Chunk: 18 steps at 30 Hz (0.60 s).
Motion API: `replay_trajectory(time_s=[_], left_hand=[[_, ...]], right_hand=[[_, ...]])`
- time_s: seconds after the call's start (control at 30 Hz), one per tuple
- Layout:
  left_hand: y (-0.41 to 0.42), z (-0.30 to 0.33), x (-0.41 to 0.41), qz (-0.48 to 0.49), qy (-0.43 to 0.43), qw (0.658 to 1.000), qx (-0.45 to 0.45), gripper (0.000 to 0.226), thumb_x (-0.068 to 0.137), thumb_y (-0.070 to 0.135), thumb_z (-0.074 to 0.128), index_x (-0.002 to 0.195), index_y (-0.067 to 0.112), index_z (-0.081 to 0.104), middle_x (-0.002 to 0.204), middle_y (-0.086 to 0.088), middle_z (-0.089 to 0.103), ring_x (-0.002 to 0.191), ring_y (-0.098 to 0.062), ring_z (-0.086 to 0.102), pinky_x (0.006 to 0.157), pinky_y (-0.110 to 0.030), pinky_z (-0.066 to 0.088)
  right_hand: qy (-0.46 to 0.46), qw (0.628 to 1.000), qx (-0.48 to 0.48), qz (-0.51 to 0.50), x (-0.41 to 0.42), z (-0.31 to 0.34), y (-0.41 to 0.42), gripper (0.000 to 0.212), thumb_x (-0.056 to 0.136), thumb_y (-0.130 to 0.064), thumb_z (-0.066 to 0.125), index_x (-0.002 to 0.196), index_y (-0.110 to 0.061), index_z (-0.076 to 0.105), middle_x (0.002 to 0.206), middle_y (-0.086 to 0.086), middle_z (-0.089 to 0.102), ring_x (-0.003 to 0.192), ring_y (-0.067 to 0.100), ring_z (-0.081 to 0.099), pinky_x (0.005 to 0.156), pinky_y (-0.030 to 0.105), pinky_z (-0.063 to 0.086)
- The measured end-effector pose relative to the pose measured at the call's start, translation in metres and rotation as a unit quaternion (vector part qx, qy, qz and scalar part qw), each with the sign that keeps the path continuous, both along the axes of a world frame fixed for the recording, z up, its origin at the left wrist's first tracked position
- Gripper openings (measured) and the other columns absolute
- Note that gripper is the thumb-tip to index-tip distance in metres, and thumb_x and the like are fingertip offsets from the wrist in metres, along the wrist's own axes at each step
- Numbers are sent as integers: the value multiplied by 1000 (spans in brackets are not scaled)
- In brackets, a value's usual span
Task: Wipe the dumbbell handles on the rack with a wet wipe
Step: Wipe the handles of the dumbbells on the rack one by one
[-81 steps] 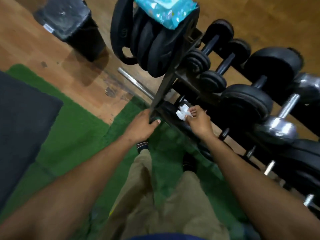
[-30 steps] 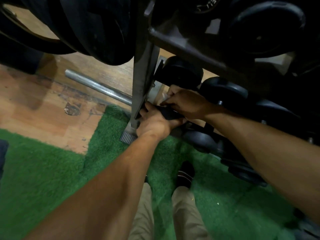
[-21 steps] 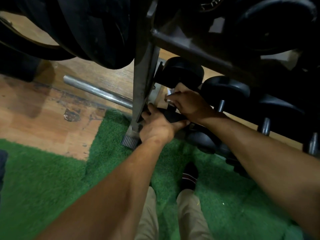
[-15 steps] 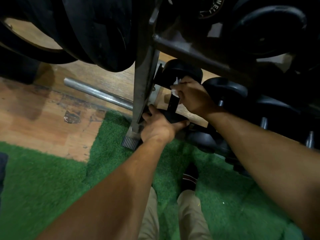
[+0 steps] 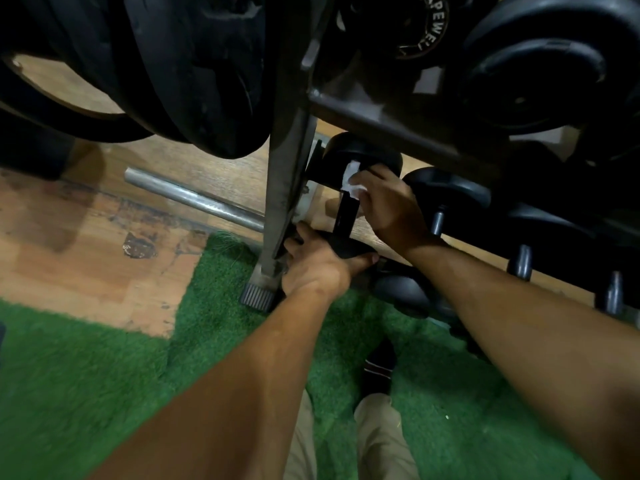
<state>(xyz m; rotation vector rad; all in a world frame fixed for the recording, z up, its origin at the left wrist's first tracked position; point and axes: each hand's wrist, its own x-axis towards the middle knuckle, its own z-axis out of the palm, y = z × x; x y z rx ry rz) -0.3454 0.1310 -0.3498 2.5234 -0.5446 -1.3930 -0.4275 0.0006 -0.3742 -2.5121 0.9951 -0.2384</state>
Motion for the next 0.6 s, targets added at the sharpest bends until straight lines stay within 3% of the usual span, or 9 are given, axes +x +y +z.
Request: replay_trajectory(time_s=[0.03, 0.1, 0.17, 0.33, 0.47, 0.6], left_hand=[[0, 0, 0, -2, -4, 1000, 0, 152, 54, 80, 82, 161, 16, -5, 168, -14, 9, 155, -33, 13, 112, -53, 35], [-1, 0, 0, 0, -5, 1000, -1, 152, 54, 80, 82, 161, 16, -4, 168, -13, 10, 154, -33, 16, 111, -53, 36], [-1, 1, 1, 5, 1, 1000, 0, 149, 56, 76, 84, 161, 17, -4, 167, -13, 11, 152, -35, 21, 111, -52, 37], [1, 5, 0, 1, -1, 1000, 3, 146, 58, 74, 84, 162, 19, -2, 166, -14, 14, 148, -38, 31, 110, -51, 40], [1, 5, -1, -6, -9, 1000, -2, 148, 55, 78, 82, 161, 17, -1, 164, -14, 17, 149, -35, 30, 109, -50, 41], [1, 1, 0, -8, -10, 1000, 0, 147, 54, 78, 83, 161, 18, 1, 163, -15, 19, 147, -38, 33, 110, -53, 42]], right_hand=[[-14, 1000, 0, -21, 4, -2, 1, 23, 96, -16, 55, 111, -10, 71, 115, 13, 65, 99, 30, 65, 84, 27, 50], [-25, 996, 7, -89, 9, -8, 7, 24, 94, -10, 58, 114, -10, 72, 117, 15, 66, 102, 31, 66, 88, 31, 53], [-49, 981, 46, -180, 10, -12, 16, 27, 91, -8, 61, 115, -12, 72, 111, 15, 69, 100, 31, 67, 88, 35, 54], [-64, 933, 168, -311, 6, -18, 24, 19, 92, -12, 66, 106, -5, 76, 101, 16, 75, 99, 30, 70, 85, 30, 50], [-109, 879, 263, -383, 19, -22, 5, 26, 94, -27, 62, 86, -8, 77, 84, 13, 75, 86, 29, 72, 80, 44, 59], [-84, 873, 271, -397, 21, -14, 14, 18, 96, -19, 62, 102, -9, 76, 102, 14, 74, 101, 29, 68, 86, 33, 54]])
